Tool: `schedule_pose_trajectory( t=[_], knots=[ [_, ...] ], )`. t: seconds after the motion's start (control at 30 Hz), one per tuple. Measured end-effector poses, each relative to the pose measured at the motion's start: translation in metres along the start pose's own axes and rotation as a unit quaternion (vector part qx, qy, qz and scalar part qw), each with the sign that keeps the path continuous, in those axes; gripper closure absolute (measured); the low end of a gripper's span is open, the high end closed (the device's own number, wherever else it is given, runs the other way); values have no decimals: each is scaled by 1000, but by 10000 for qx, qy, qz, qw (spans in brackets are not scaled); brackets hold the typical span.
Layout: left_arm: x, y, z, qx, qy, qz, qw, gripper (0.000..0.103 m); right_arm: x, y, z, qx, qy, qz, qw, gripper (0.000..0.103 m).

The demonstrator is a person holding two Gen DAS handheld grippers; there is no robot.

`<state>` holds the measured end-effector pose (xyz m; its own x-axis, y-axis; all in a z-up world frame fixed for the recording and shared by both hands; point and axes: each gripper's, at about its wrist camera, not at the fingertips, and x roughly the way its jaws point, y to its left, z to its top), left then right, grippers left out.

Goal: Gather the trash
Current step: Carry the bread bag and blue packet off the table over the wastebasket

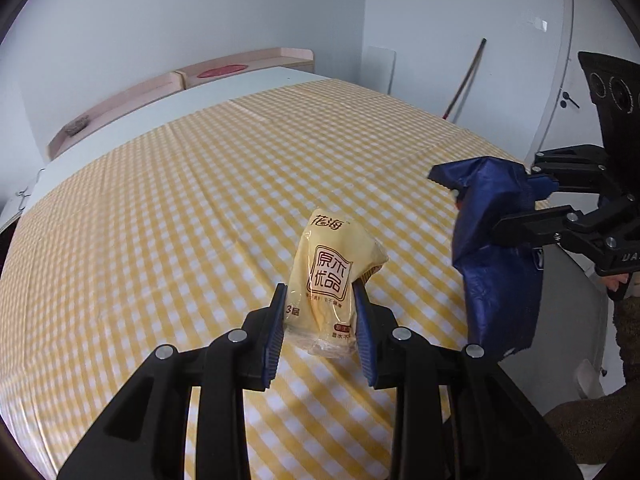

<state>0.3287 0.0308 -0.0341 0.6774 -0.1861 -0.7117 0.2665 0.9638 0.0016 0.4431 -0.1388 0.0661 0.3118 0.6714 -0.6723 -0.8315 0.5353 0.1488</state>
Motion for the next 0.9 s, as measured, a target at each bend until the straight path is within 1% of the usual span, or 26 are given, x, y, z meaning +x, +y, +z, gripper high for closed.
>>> schedule_pose_trajectory(
  t=[0.23, 0.3, 0.53, 0.67, 0.77, 0.9],
  knots=[
    [-28, -11, -45, -241, 1, 107, 9997, 71, -12, 30, -23, -129, -18, 140, 9998, 71],
    [-33, -13, -58, -350, 73, 101, 9993, 71, -13, 38, -31, -139, -23, 196, 9997, 71],
    [-52, -22, -115, -680, 185, 131, 9974, 71, -5, 66, -55, -225, 84, 363, 9991, 71],
    [-64, -27, -143, -834, 126, 161, 9963, 71, 5, 82, -69, -275, 171, 520, 9981, 71],
    [-73, -31, -163, -942, 82, 192, 9953, 71, 11, 93, -82, -366, 194, 519, 9978, 71],
    [-78, -34, -188, -1074, 117, 167, 9940, 71, 21, 107, -102, -419, 268, 645, 9967, 71]
  ],
)
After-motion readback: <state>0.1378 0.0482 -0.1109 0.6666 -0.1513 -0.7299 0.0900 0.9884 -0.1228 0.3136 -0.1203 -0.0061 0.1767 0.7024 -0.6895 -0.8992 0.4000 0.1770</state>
